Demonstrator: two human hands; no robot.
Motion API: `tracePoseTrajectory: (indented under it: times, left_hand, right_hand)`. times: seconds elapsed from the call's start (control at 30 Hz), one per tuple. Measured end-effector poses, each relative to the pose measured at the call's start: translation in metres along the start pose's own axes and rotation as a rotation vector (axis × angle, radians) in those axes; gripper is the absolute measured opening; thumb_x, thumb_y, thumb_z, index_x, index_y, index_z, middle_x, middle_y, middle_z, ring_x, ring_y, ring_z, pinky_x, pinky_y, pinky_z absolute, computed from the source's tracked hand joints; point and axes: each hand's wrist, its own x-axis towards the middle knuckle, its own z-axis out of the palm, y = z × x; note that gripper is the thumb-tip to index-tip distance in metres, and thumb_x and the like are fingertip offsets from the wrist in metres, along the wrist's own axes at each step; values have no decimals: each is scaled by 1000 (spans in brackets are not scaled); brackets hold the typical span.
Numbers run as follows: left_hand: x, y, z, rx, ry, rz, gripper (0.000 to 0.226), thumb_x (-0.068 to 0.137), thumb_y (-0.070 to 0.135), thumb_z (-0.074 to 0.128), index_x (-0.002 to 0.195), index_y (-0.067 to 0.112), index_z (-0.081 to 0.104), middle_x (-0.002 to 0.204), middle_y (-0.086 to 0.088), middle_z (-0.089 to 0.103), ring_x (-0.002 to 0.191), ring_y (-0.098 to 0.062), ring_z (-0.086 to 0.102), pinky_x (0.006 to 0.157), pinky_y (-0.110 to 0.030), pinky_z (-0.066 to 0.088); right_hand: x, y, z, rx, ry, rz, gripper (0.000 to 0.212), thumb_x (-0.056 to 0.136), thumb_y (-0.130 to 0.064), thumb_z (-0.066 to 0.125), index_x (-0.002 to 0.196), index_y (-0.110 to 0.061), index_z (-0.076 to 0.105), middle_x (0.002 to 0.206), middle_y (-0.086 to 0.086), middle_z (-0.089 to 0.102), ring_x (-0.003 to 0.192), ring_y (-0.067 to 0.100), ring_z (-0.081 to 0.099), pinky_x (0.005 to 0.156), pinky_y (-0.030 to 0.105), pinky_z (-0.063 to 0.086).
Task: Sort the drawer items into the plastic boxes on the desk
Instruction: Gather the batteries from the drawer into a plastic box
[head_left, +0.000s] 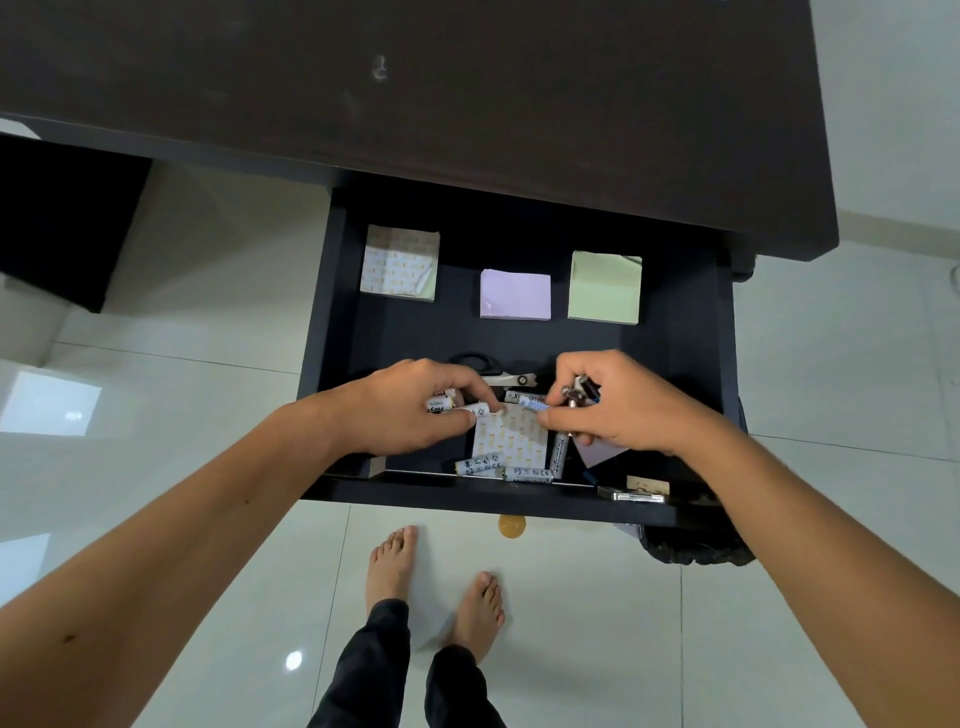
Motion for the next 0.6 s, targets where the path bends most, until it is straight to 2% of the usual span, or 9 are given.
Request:
tracePoseTrajectory:
  times: [0.03,0.1,0.17,0.23,0.27,0.33,0.43,0.53,0.6]
  left_hand:
    - [1,0,1,-20,14,-3,21,101,33,65,115,48,67,104,22,68,93,-10,69,80,-33,58]
    - [2,1,3,-43,41,3,16,97,34,71,105,45,64,97,18,67,83,-8,67,78,-32,55]
    - [2,3,5,-24,33,19,16,93,39,77,99,39,62,97,19,67,85,4,64,81,-19,49]
    - [3,5,6,53,-4,0,25,87,47,80,90,34,59,95,17,66,79,4,65,72,-13,45]
    - [5,5,6,117,-11,-14,29,84,51,81,85,34,58,94,16,66,78,-2,65,69,-17,46]
    - [8,5,8,229,3,-36,35,79,58,83,78,35,57,90,14,65,88,-8,60,74,-28,47]
    - [10,7,11,268,23,-87,37,72,61,87,91,36,67,100,14,67,105,-10,53,85,-33,48]
    - [12,11,12,329,12,-99,47,69,59,89,106,38,70,110,13,67,112,-12,51,88,-32,48]
    - [13,13,12,369,15,-96,48,68,59,90,107,39,70,105,14,66,110,-13,53,91,-34,50]
  right_hand:
    - [-3,-1,-4,70,-6,11,17,89,-25,84,91,-18,69,84,3,76,63,12,70,57,22,51]
    - [-7,-1,-8,232,-31,24,12,95,-16,78,106,-17,72,84,5,76,59,15,63,48,18,43]
    - [-9,-1,-11,340,-67,34,27,102,-12,68,126,-24,72,78,9,73,45,13,48,39,22,28]
    - [-7,-1,-12,340,-79,48,31,105,-15,63,129,-31,73,75,15,72,40,16,32,41,27,20]
    - [-6,-1,-11,338,-76,51,27,105,-17,64,126,-30,74,75,18,73,40,17,28,42,26,20]
    - [-3,0,-9,335,-51,54,17,101,-24,71,117,-25,75,76,22,73,38,17,30,38,22,21]
    - [1,0,-5,287,26,61,18,92,-28,81,104,-20,70,72,14,73,46,20,54,37,21,33]
    - [5,2,-1,91,93,20,18,90,-26,84,94,-21,67,68,-4,72,55,13,70,53,28,55]
    - [8,3,1,-53,115,10,17,88,-31,86,91,-25,70,71,-4,73,54,8,70,64,36,59]
